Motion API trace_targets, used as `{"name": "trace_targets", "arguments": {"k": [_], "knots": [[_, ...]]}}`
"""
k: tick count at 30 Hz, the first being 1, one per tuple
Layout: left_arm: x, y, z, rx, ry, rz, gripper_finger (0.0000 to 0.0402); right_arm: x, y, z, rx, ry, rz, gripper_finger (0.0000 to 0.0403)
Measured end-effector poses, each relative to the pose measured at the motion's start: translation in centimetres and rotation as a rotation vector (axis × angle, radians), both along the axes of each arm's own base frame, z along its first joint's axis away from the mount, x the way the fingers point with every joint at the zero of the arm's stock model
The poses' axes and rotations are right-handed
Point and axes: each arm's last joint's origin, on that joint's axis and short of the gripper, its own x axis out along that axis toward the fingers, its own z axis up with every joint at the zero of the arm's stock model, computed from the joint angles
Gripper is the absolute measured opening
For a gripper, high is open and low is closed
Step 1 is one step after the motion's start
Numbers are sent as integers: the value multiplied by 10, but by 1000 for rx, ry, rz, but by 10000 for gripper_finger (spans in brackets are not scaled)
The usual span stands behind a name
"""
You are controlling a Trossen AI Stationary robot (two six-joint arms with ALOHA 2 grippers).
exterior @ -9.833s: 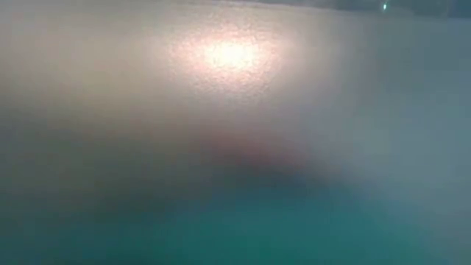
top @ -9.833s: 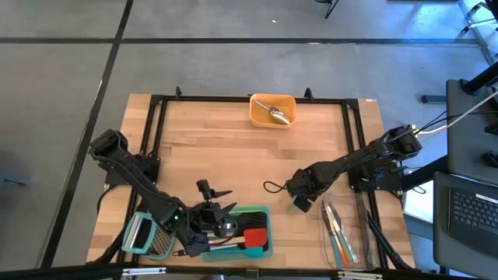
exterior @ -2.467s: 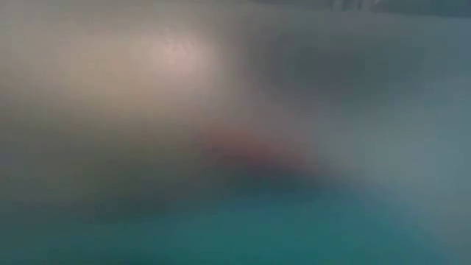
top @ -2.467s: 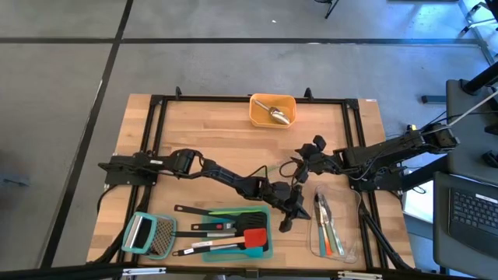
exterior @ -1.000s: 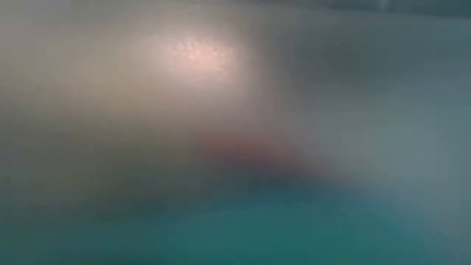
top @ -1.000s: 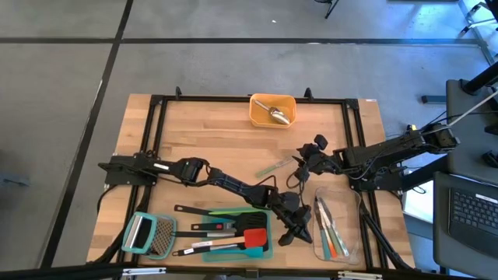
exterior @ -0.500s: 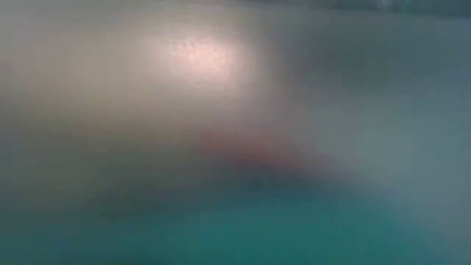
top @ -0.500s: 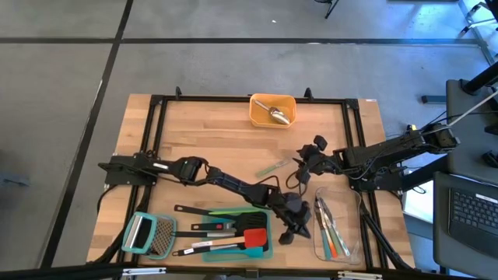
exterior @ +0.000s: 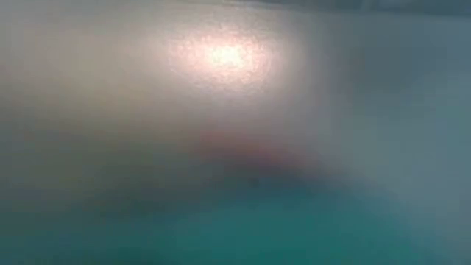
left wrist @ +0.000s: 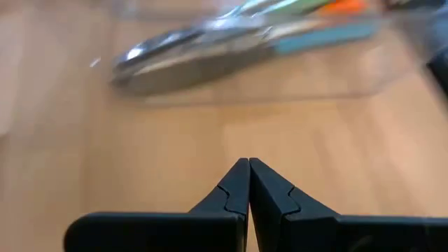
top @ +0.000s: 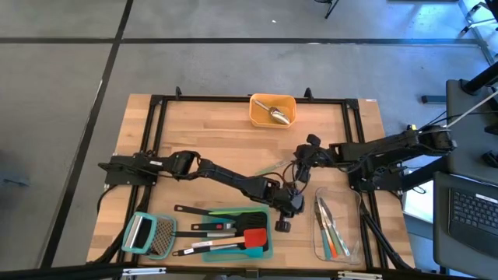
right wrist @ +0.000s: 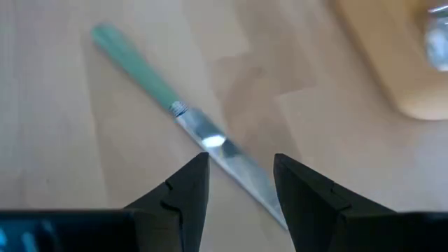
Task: Pick & Place Kitchen Items
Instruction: Put the green table knife into the transparent bin
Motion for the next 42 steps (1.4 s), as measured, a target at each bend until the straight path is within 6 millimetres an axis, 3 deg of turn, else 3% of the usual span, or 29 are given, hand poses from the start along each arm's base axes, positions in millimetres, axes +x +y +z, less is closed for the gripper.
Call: {"name": "trace_targets", "arguments": {"k": [9, 16, 21, 25, 29, 33, 36, 42], "knots": [[-12, 15, -8, 158, 156, 116, 1, 13, -7, -38, -30, 185, 123, 162], [-18, 17, -14, 192, 180, 151, 1, 17, -8, -44, -69, 198, 140, 162], [-46, 29, -6, 242, 153, 242, 1, 17, -8, -44, -87, 205, 161, 162], [-83, 40, 11, 148, -38, 297, 1, 18, -6, -44, -109, 205, 187, 162], [-127, 64, 21, 16, -275, 334, 2, 19, -7, -43, -122, 198, 196, 162], [-161, 92, 25, 3, -369, 427, 2, 20, -9, -45, -117, 202, 191, 174], [-171, 104, 33, 4, -415, 451, 1, 21, -11, -49, -115, 214, 184, 190], [-168, 114, 48, 33, -464, 375, 4, 27, -14, -55, -99, 196, 172, 218]]}}
